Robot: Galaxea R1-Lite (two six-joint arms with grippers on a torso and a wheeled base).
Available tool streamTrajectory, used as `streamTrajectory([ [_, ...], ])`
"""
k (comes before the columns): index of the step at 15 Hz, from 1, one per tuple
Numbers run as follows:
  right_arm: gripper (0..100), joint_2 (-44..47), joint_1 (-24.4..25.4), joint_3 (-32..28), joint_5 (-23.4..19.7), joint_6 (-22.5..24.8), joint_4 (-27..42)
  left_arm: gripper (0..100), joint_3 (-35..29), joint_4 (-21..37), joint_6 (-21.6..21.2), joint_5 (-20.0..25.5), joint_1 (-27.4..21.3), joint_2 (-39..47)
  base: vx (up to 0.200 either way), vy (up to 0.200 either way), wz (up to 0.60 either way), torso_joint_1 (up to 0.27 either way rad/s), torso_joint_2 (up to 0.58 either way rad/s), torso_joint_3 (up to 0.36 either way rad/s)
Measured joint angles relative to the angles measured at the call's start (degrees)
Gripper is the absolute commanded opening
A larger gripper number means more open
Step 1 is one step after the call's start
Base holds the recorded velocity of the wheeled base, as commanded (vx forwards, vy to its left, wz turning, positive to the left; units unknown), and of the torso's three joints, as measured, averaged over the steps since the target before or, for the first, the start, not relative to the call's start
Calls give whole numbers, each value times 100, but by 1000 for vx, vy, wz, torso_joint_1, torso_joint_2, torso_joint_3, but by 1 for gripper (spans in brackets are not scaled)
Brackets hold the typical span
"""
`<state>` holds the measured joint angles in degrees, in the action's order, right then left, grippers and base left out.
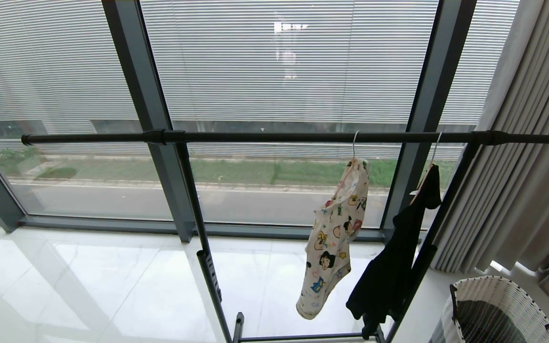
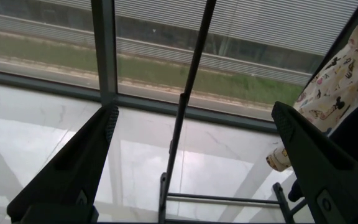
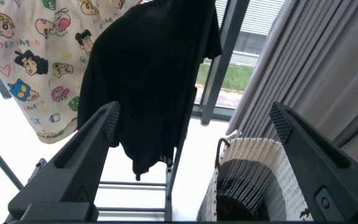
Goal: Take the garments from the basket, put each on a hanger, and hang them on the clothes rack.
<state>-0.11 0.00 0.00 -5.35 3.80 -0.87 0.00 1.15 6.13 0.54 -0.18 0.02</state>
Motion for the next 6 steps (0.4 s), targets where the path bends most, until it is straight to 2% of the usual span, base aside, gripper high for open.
streamTrajectory([
  [6,100,1,0,0,10,11,0,100,0,-6,-9,0,0,0,0,0,0,0,0,0],
])
